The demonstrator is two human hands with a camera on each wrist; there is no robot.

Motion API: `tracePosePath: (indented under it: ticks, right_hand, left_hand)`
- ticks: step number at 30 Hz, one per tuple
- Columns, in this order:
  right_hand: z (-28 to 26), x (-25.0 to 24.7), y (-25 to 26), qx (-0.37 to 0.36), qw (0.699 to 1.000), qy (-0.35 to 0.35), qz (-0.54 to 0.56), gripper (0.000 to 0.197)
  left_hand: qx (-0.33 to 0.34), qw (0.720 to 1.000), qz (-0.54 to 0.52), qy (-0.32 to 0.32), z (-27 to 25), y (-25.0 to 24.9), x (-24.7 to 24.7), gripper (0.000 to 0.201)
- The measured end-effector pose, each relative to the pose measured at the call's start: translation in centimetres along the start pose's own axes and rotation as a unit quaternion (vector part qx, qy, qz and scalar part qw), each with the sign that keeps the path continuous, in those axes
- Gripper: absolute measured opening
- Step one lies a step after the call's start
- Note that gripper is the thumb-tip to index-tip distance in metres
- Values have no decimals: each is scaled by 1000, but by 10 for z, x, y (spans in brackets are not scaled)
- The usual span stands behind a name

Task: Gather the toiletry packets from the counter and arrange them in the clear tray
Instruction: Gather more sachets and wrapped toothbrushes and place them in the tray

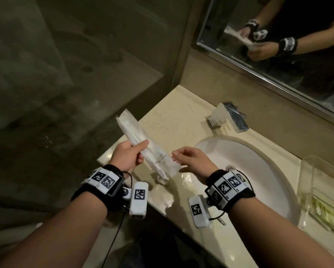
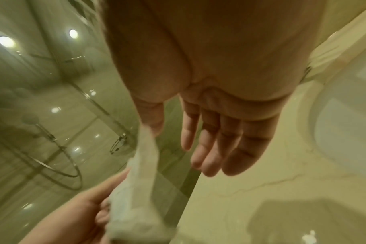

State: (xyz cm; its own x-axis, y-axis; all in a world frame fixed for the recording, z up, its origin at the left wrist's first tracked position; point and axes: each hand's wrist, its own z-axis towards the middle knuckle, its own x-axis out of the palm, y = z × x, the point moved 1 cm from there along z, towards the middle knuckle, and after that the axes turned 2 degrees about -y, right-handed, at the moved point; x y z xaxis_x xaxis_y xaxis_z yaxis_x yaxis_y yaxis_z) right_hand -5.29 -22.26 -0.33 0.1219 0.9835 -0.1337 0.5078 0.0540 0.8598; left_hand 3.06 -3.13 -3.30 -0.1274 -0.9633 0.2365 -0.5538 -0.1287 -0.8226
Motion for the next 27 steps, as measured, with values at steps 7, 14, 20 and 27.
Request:
tracePosePath:
  ticks: [7,14,20,27]
  right_hand:
    - [-32,-73,-1,-23,994,-105,27,12]
    - [-113,-161,-36,37,994,-91,-50,22]
    - [-217,-221,-91,67,978,-189,47,10]
    - [-309,-258,-149,23,865,-381,326,26]
  left_hand:
    - [5,1000,7,28,2,6,53,20]
    - [-8,971,83,223,-31,49,205,14]
    - [-66,922,102,368,-97,98,309,12]
    - [-148,884,36,441,-166,145,373,11]
